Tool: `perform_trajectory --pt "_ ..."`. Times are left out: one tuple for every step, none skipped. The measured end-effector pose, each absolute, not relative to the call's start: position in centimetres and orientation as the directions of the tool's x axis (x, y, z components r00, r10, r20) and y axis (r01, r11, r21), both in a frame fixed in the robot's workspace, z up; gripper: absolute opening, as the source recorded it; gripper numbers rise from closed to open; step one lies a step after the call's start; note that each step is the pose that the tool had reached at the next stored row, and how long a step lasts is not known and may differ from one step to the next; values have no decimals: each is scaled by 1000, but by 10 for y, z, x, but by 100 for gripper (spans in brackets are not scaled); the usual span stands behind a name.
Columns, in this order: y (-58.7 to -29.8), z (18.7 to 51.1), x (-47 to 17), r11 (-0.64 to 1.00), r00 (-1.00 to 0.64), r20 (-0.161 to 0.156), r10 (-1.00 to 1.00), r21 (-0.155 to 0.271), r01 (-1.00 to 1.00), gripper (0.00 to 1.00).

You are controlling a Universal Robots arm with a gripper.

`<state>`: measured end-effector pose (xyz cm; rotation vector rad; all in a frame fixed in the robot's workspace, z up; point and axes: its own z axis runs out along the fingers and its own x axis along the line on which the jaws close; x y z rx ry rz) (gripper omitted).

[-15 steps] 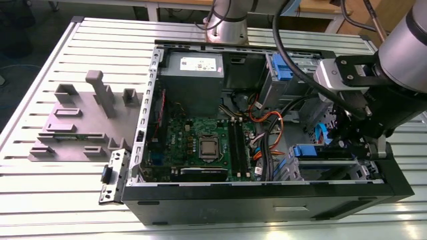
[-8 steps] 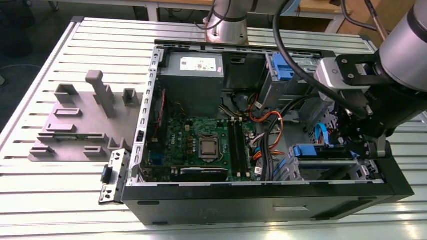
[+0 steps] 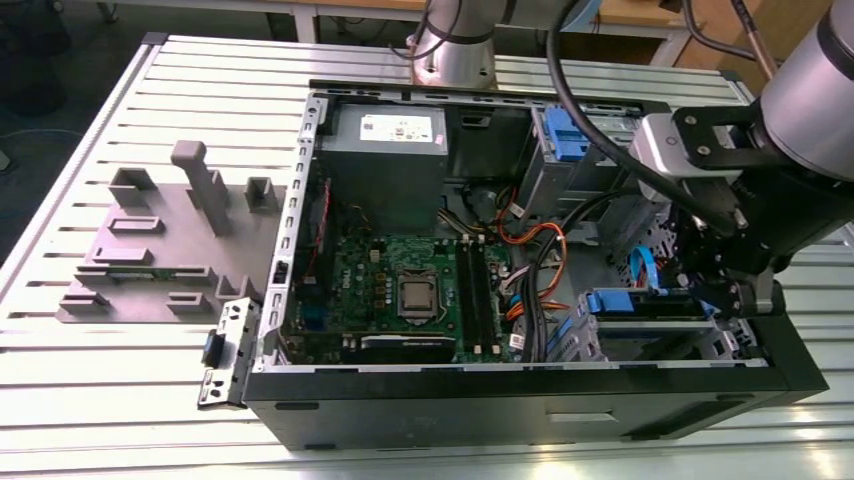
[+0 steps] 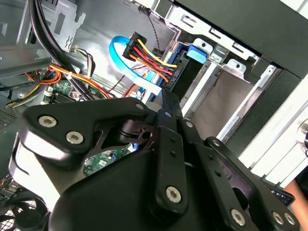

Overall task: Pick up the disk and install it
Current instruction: 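Insert the second disk wire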

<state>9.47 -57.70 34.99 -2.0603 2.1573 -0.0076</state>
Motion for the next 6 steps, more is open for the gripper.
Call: perform_trajectory --pt "-577 350 95 52 -39 -111 -993 -113 -992 11" --pt "-577 350 95 52 -39 -111 -993 -112 -992 11" --pt "-577 351 95 52 -39 -111 -993 -112 -992 11" --pt "-577 351 95 52 -39 -111 -993 -112 -992 11" --pt "-577 351 95 52 -39 -111 -993 -112 -992 11" --pt "-577 351 95 52 -39 -111 -993 -112 -992 11"
